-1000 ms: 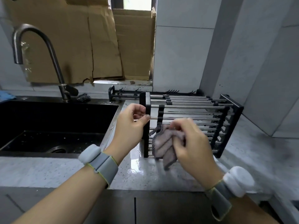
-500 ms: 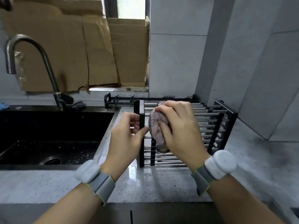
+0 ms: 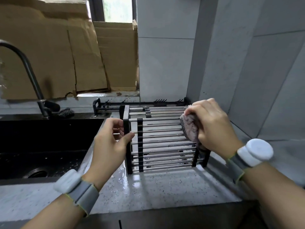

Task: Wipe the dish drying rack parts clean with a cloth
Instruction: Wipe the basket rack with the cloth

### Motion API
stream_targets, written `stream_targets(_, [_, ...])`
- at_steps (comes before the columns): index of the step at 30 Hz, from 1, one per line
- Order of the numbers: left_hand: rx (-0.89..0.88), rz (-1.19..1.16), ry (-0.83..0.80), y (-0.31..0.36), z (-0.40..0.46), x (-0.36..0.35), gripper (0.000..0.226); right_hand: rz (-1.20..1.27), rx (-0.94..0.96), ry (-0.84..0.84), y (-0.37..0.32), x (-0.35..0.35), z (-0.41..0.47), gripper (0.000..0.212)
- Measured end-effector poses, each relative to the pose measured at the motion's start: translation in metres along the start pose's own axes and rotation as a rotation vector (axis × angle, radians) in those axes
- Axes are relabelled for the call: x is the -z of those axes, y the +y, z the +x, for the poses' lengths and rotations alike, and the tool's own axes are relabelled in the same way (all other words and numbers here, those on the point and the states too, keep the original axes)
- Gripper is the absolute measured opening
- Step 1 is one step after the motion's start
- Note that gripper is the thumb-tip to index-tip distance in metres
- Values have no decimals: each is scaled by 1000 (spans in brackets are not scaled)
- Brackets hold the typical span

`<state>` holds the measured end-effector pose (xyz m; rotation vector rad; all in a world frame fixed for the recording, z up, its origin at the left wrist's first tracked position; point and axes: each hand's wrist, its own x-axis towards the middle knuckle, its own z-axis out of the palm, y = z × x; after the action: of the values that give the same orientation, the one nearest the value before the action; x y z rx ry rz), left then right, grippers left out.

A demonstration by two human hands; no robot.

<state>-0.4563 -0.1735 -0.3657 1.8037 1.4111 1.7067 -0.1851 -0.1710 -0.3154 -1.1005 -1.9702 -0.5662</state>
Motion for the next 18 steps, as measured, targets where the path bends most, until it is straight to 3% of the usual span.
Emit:
stream_targets(5, [16,26,15,1,-2,-1,31,94,-48,133,-35,-10,6,20])
stream_targets(10, [10,46,21,-1,-2,-1,33,105,71,-44,-76,-45,13,32])
stream_targets(18, [60,29,-7,-1,0,0,30,50,-14,-37,-19,-22,3,36])
